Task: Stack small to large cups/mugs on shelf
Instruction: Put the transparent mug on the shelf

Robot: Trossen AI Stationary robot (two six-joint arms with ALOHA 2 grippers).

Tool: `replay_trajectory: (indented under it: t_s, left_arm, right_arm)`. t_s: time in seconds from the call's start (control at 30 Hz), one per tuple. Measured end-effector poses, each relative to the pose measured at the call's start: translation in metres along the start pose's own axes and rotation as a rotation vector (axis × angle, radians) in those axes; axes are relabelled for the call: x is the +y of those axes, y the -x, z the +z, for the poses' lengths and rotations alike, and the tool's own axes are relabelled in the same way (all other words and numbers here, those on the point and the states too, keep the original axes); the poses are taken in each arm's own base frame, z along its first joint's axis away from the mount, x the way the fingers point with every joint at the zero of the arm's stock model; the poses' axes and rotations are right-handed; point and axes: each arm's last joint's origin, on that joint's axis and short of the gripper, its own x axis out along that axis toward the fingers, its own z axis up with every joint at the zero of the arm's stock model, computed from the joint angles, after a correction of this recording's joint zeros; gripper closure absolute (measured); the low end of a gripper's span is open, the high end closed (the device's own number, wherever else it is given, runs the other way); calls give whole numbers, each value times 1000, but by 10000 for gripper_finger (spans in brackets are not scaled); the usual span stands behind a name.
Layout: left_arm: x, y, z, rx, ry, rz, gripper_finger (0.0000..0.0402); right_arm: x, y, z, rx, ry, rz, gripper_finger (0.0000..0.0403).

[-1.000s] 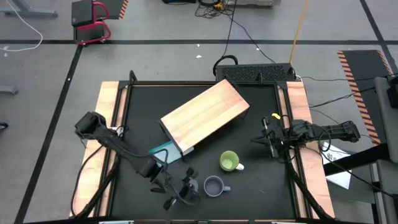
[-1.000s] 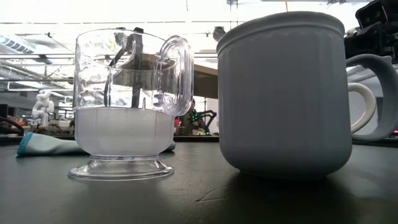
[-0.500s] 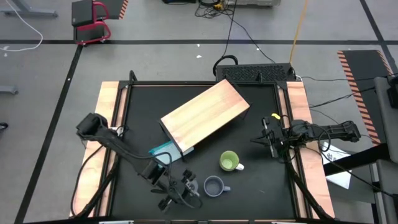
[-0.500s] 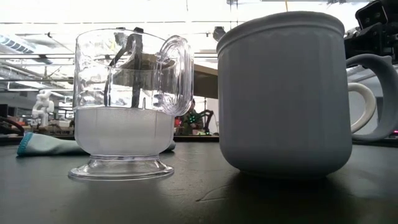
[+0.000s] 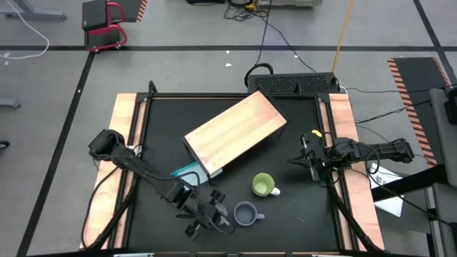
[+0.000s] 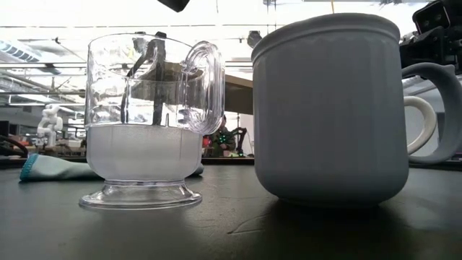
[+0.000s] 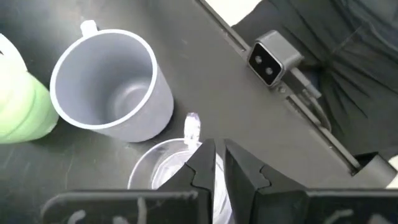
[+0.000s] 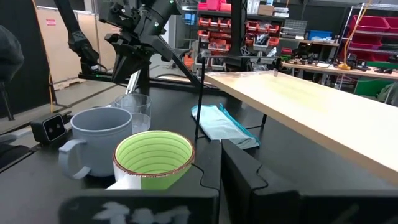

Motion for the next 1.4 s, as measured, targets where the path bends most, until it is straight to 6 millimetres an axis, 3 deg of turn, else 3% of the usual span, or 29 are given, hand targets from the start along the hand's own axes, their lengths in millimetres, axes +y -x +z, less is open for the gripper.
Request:
replay_trajectory:
  t_s: [0.5, 0.8, 1.1, 1.4]
  left_arm:
    - [6, 0, -5, 45, 20, -45, 251]
    - [5, 1, -11, 104, 34, -59, 245]
    - [6, -17, -25, 214, 14, -68, 245]
    - [7, -19, -26, 220, 14, -56, 245]
  right_arm:
    - [0, 0, 0, 0, 0, 0, 403]
    - [0, 0, 0, 0, 1, 0, 403]
    - [0, 0, 0, -1, 1, 0, 403]
    - [0, 0, 0, 0, 1, 0, 403]
